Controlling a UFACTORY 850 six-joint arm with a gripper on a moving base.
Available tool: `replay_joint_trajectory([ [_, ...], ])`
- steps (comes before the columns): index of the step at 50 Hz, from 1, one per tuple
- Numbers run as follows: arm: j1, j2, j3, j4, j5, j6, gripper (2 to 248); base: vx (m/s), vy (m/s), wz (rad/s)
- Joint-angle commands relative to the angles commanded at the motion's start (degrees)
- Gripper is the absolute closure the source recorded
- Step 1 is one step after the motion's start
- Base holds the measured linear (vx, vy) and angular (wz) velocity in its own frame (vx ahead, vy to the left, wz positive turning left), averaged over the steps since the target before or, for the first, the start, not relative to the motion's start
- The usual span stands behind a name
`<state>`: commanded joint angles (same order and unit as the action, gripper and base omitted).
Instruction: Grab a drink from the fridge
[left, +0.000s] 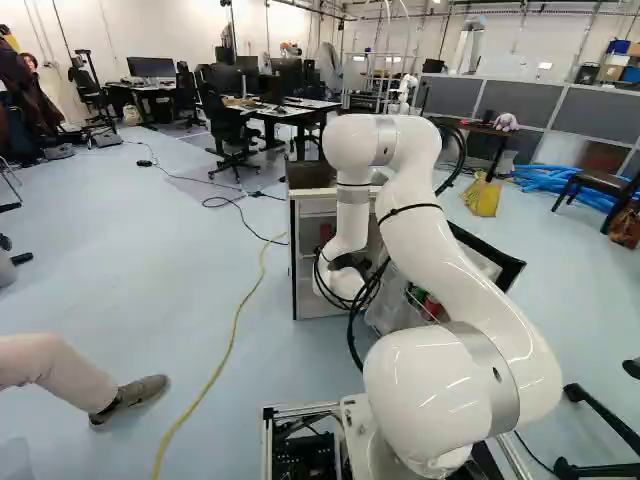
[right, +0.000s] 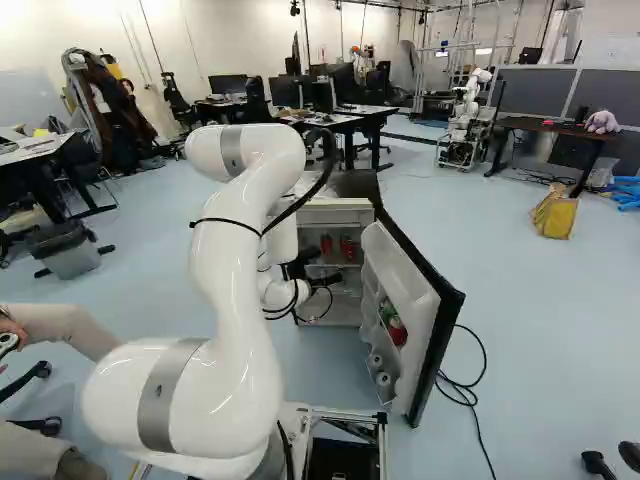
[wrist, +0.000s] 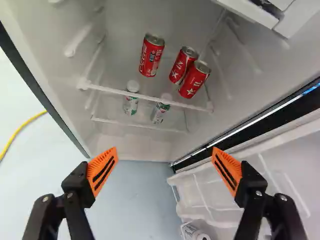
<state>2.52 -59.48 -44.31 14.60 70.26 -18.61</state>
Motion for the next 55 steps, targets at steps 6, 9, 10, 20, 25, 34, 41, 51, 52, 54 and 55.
replay_joint_trajectory([
  [6, -0.28, -0.02, -0.04, -0.58, 0.30, 0.00, 3, 0.000, 0.000, 0.000],
  [9, -0.45, -0.03, -0.06, -0.97, 0.50, 0.00, 3, 0.000, 0.000, 0.000],
  [10, -0.51, -0.04, -0.07, -1.11, 0.57, 0.00, 3, 0.000, 0.000, 0.000],
  [20, -1.44, -0.09, -0.18, -2.76, 1.28, 0.00, 3, 0.000, 0.000, 0.000],
  [25, -2.00, -0.12, -0.25, -3.71, 1.65, 0.00, 3, 0.000, 0.000, 0.000],
  [34, -3.11, -0.18, -0.38, -5.56, 2.21, 0.00, 3, 0.000, 0.000, 0.000],
  [41, -4.09, -0.24, -0.51, -7.07, 2.53, 0.00, 3, 0.000, 0.000, 0.000],
  [51, -5.47, -0.34, -0.70, -9.26, 2.88, 0.00, 3, 0.000, 0.000, 0.000],
  [52, -5.58, -0.34, -0.72, -9.48, 2.91, 0.00, 3, 0.000, 0.000, 0.000],
  [54, -5.76, -0.36, -0.75, -9.92, 2.97, 0.00, 3, 0.000, 0.000, 0.000],
  [55, -5.82, -0.36, -0.75, -10.14, 3.00, 0.00, 3, 0.000, 0.000, 0.000],
])
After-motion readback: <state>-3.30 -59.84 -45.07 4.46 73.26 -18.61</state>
